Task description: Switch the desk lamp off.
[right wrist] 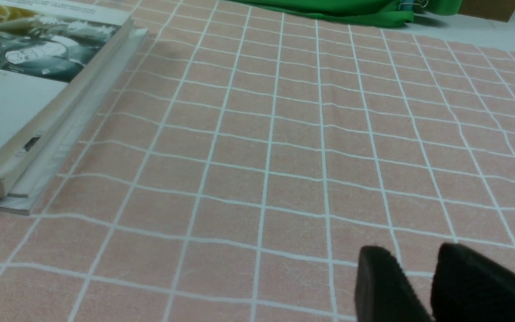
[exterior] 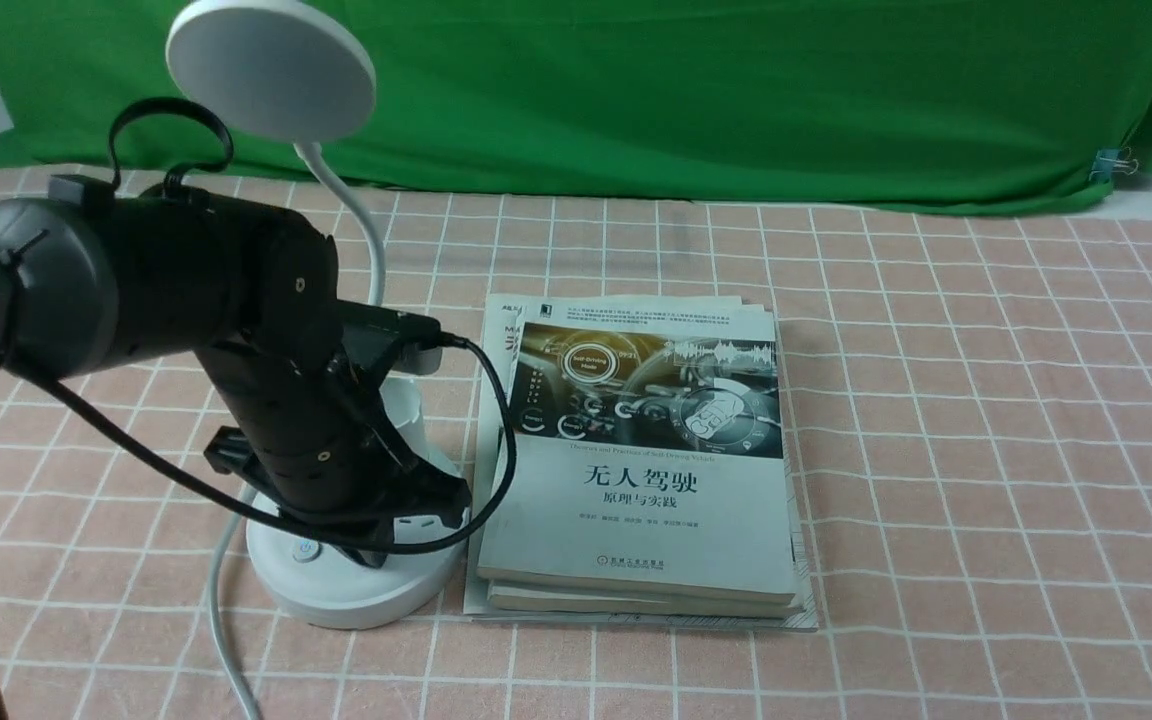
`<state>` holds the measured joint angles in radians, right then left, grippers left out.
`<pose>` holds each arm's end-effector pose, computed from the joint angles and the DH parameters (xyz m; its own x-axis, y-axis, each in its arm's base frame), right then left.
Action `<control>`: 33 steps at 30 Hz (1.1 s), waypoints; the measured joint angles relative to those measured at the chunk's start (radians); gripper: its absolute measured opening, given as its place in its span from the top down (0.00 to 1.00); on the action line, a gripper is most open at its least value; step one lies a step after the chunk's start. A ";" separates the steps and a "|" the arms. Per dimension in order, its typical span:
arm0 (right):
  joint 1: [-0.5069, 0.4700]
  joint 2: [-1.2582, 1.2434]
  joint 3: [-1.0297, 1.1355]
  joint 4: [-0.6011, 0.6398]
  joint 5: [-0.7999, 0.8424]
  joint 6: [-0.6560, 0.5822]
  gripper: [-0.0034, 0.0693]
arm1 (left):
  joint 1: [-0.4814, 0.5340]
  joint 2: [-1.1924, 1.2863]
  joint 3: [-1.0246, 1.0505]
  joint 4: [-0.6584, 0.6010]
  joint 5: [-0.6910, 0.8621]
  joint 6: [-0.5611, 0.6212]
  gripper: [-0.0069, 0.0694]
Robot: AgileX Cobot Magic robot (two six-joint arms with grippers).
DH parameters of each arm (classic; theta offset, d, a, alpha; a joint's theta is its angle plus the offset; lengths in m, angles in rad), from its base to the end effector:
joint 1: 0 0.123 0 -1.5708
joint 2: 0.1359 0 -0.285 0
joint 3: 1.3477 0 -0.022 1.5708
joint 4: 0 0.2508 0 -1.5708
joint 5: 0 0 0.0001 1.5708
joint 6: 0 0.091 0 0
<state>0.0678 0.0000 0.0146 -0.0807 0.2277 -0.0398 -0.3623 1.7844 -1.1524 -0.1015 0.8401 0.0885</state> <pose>0.0560 0.0021 0.1877 -0.1465 -0.1284 -0.9809 -0.0676 0.9905 -0.1195 0.3159 -0.1271 0.1905 -0.9108 0.3672 -0.1888 0.3855 0.9200 -0.0702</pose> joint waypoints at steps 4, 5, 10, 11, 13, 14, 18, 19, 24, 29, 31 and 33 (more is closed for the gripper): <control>0.000 0.000 0.000 0.000 0.000 0.000 0.62 | 0.000 0.013 -0.009 0.002 0.004 0.000 0.90; 0.000 0.000 0.000 0.000 0.000 0.000 0.62 | 0.000 0.013 -0.010 0.003 0.005 0.000 0.90; 0.000 0.000 0.000 0.000 0.000 0.000 0.62 | 0.000 -0.017 -0.003 0.005 0.012 0.000 0.90; 0.000 0.000 0.000 0.000 0.000 0.000 0.62 | 0.000 -0.034 0.002 0.006 0.020 -0.003 0.90; 0.000 0.000 0.000 0.000 0.000 0.000 0.62 | 0.000 -0.080 0.003 0.008 0.043 -0.005 0.90; 0.000 0.000 0.000 0.000 0.000 0.000 0.62 | 0.000 -0.105 0.003 0.008 0.051 -0.008 0.90; 0.000 0.000 0.000 0.000 0.000 0.000 0.62 | -0.007 -0.237 0.022 0.003 0.071 -0.020 0.90; 0.000 0.000 0.000 0.000 0.000 0.000 0.62 | -0.009 -0.264 0.035 -0.003 0.071 -0.021 0.90; 0.000 0.000 0.000 0.000 0.000 0.000 0.62 | -0.009 -0.467 0.166 -0.026 0.037 -0.025 0.90; 0.000 0.000 0.000 0.000 0.000 0.000 0.62 | -0.009 -0.744 0.372 -0.071 -0.123 -0.025 0.90; 0.000 0.000 0.000 0.000 0.000 0.000 0.62 | -0.009 -0.820 0.439 -0.086 -0.183 -0.025 0.90; 0.000 0.000 0.000 0.000 0.000 0.000 0.62 | -0.009 -0.905 0.499 -0.094 -0.253 -0.025 0.90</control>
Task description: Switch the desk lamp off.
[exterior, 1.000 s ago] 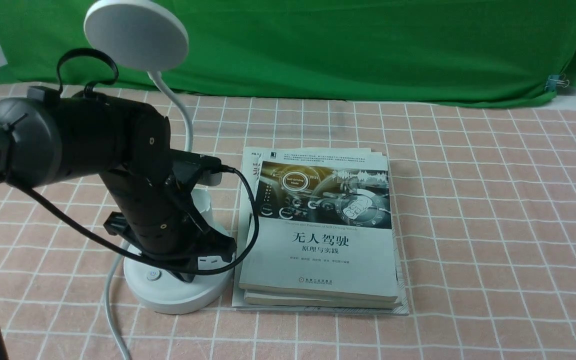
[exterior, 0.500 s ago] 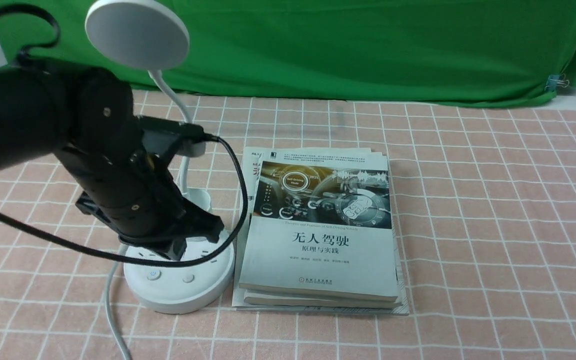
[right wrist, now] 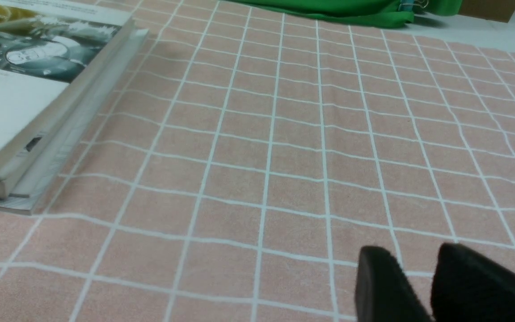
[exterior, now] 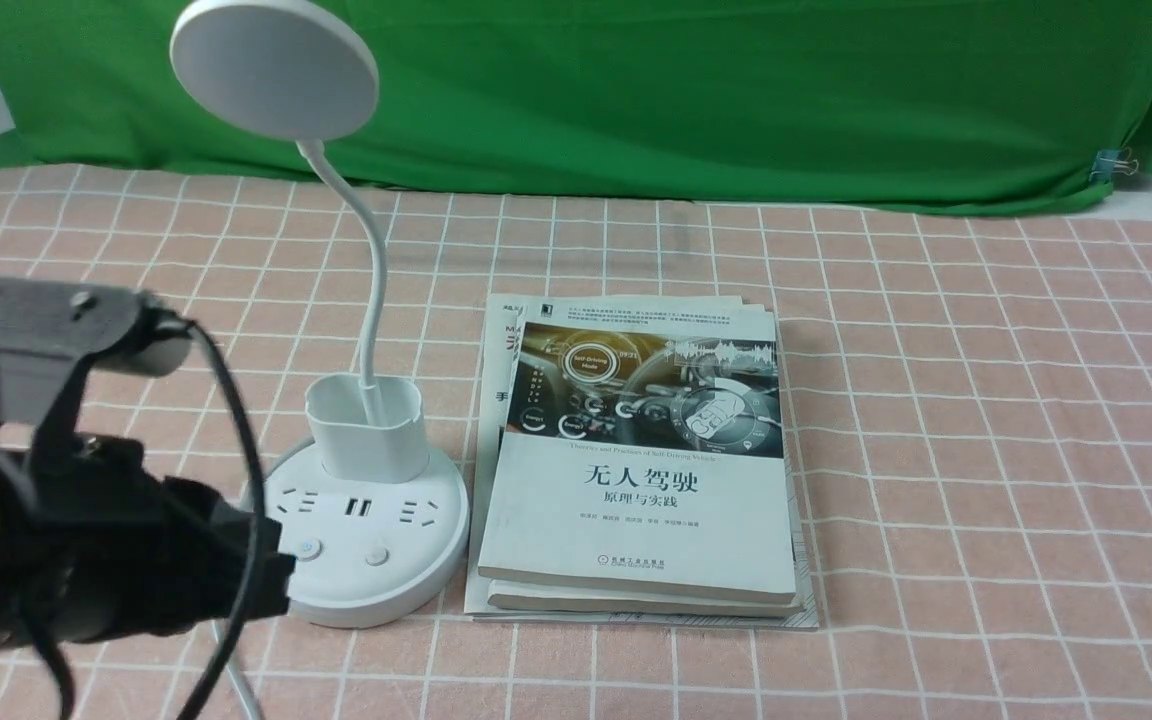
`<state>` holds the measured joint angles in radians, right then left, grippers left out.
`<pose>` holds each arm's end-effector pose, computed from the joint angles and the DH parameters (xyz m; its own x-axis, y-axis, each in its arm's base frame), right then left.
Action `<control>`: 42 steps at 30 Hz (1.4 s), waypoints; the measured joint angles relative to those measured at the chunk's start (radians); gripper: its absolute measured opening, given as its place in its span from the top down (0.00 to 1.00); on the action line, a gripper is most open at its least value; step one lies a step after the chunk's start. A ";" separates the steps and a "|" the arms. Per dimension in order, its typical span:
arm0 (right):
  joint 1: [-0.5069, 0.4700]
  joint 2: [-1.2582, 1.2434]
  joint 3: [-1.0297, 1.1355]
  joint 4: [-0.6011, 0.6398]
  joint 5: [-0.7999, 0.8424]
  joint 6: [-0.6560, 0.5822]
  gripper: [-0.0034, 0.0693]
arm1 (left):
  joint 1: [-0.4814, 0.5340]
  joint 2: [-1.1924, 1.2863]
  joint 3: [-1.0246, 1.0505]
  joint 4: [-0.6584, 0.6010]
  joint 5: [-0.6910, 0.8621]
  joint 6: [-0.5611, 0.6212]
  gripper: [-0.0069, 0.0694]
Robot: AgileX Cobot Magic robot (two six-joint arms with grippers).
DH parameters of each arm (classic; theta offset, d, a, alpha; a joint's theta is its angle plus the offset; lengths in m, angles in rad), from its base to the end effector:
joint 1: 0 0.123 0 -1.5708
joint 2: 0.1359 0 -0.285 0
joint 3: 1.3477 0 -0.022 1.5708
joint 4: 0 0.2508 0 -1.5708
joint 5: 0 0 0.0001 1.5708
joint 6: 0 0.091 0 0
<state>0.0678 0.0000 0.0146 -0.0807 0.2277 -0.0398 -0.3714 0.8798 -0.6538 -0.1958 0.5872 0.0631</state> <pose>0.0560 0.0021 0.1877 -0.1465 -0.1284 -0.9809 -0.0676 0.9905 -0.1195 0.1542 -0.0706 0.2928 -0.6531 0.1473 -0.7428 0.3728 0.9163 -0.1461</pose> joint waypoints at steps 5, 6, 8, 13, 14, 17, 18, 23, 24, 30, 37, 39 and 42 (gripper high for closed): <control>0.000 0.000 0.000 0.000 0.000 0.000 0.62 | 0.000 -0.133 0.093 -0.003 -0.070 0.000 0.90; 0.000 0.000 0.000 0.000 0.000 0.000 0.62 | 0.000 -0.157 0.110 -0.003 -0.071 0.000 0.90; 0.000 0.000 0.000 0.000 0.000 0.000 0.62 | 0.000 -0.183 0.125 -0.003 -0.069 0.000 0.90; 0.000 0.000 0.000 0.000 0.000 0.000 0.62 | 0.000 -0.196 0.132 0.002 -0.070 0.000 0.90; 0.000 0.000 0.000 0.000 0.000 0.000 0.62 | 0.000 -0.196 0.133 0.002 -0.070 0.001 0.90; 0.000 0.000 0.000 0.000 0.000 0.000 0.62 | 0.000 -0.196 0.133 0.010 -0.070 0.005 0.90; 0.000 0.000 0.000 0.000 0.000 0.000 0.62 | 0.000 -0.196 0.133 0.013 -0.070 0.006 0.90; 0.000 0.000 0.000 0.000 0.000 0.000 0.62 | 0.000 -0.205 0.133 0.017 -0.075 0.007 0.90; 0.000 0.000 0.000 0.000 0.000 0.000 0.62 | 0.000 -0.215 0.133 0.019 -0.080 0.007 0.90; 0.000 0.000 0.000 0.000 0.000 0.000 0.62 | 0.001 -0.390 0.195 0.087 -0.213 0.007 0.90; 0.000 0.000 0.000 0.000 0.000 0.000 0.62 | 0.138 -0.609 0.387 0.107 -0.392 0.016 0.90; 0.000 0.000 0.000 0.000 0.000 0.000 0.62 | 0.225 -0.667 0.466 0.083 -0.399 0.018 0.90; 0.000 0.000 0.000 0.000 0.000 0.000 0.62 | 0.309 -0.725 0.531 0.063 -0.378 0.018 0.90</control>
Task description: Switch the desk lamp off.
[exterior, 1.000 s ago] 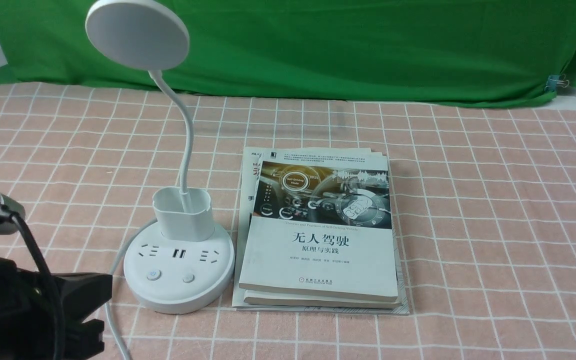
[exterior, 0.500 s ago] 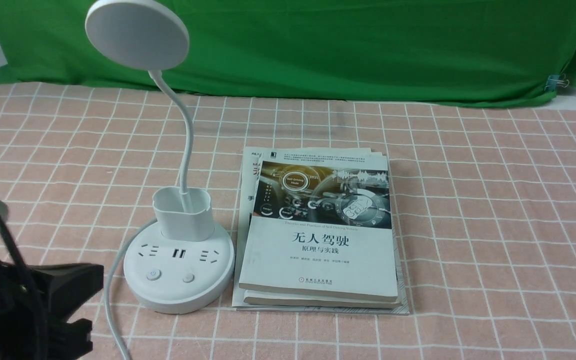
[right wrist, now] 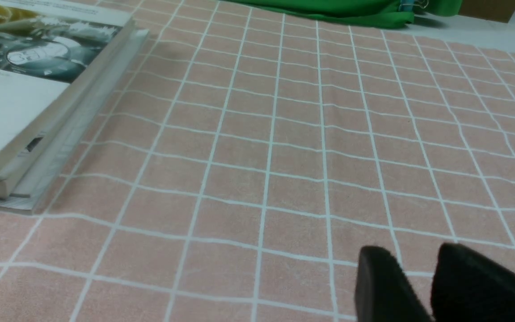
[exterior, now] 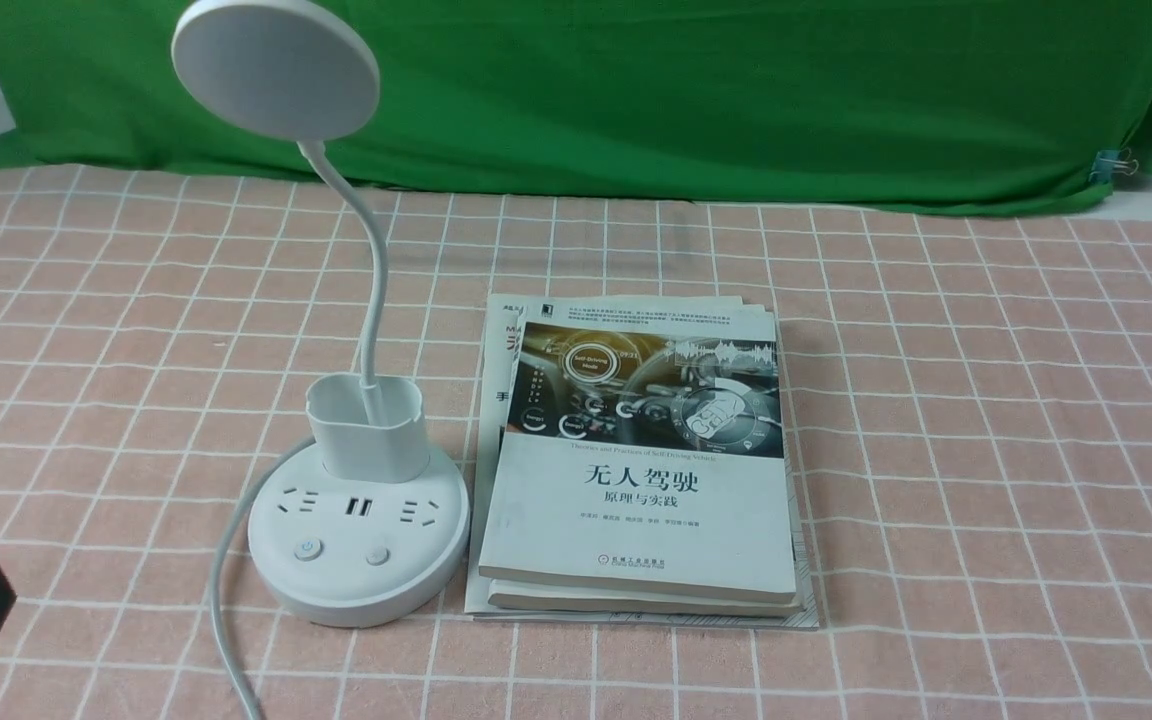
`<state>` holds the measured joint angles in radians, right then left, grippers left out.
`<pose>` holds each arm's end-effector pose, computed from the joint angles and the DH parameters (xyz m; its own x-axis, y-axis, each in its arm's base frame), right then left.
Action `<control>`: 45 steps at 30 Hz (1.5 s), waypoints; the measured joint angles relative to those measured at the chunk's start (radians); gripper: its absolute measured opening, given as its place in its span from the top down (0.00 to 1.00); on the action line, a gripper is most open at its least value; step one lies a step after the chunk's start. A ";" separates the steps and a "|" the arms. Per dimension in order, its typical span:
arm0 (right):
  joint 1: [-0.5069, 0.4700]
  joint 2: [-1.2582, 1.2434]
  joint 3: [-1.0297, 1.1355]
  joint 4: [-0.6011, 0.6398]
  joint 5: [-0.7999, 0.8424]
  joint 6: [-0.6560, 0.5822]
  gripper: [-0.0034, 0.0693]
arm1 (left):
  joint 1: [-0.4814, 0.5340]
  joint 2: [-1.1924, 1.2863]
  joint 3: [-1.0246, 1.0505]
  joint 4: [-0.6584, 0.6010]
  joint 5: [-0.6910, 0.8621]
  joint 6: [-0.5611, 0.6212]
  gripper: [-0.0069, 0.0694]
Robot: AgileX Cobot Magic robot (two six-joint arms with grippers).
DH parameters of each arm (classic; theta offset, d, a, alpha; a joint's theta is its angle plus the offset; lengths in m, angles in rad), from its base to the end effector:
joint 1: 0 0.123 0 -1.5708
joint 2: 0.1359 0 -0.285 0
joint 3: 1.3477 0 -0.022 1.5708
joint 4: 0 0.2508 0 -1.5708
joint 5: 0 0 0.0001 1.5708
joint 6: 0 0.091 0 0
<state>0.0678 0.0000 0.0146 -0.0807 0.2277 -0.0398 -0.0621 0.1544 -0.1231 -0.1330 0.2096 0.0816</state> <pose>0.0560 0.0021 0.1877 -0.1465 -0.1284 -0.9809 -0.0676 0.9905 -0.1195 0.0657 -0.0066 0.2267 -0.1552 -0.0389 -0.9871 0.0818 0.9953 -0.0521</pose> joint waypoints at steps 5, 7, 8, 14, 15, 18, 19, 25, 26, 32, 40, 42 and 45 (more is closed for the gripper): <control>0.000 0.000 0.000 0.000 0.000 0.000 0.62 | 0.059 -0.088 0.090 -0.010 0.020 0.004 0.90; 0.000 0.000 0.000 0.000 0.000 0.000 0.62 | 0.060 -0.109 0.107 -0.012 0.021 0.002 0.90; 0.000 0.000 0.000 0.000 0.000 0.000 0.62 | 0.060 -0.127 0.122 -0.019 0.027 -0.005 0.90; 0.000 0.000 0.000 0.000 0.000 0.000 0.62 | 0.060 -0.155 0.129 -0.055 0.067 -0.011 0.90; 0.000 0.000 0.000 0.000 0.000 0.000 0.62 | 0.060 -0.155 0.130 -0.055 0.073 -0.011 0.90; 0.000 0.000 0.000 0.000 0.000 0.000 0.62 | 0.060 -0.155 0.130 -0.058 0.076 -0.010 0.90; 0.000 0.000 0.000 0.000 0.000 0.000 0.62 | 0.060 -0.155 0.130 -0.058 0.077 -0.010 0.90; 0.000 0.000 0.000 0.000 0.000 0.000 0.62 | 0.060 -0.155 0.130 -0.058 0.079 -0.010 0.90; 0.000 0.000 0.000 0.000 0.000 0.000 0.62 | 0.060 -0.155 0.130 -0.058 0.079 -0.010 0.90; 0.000 0.000 0.000 0.000 0.000 0.000 0.62 | 0.060 -0.155 0.130 -0.058 0.079 -0.010 0.90; 0.000 0.000 0.000 0.000 0.000 0.000 0.62 | 0.060 -0.155 0.130 -0.058 0.079 -0.010 0.90; 0.000 0.000 0.000 0.000 0.000 0.000 0.62 | 0.060 -0.155 0.130 -0.058 0.080 -0.010 0.90; 0.000 0.000 0.000 0.000 0.000 0.000 0.62 | 0.060 -0.155 0.130 -0.058 0.080 -0.010 0.90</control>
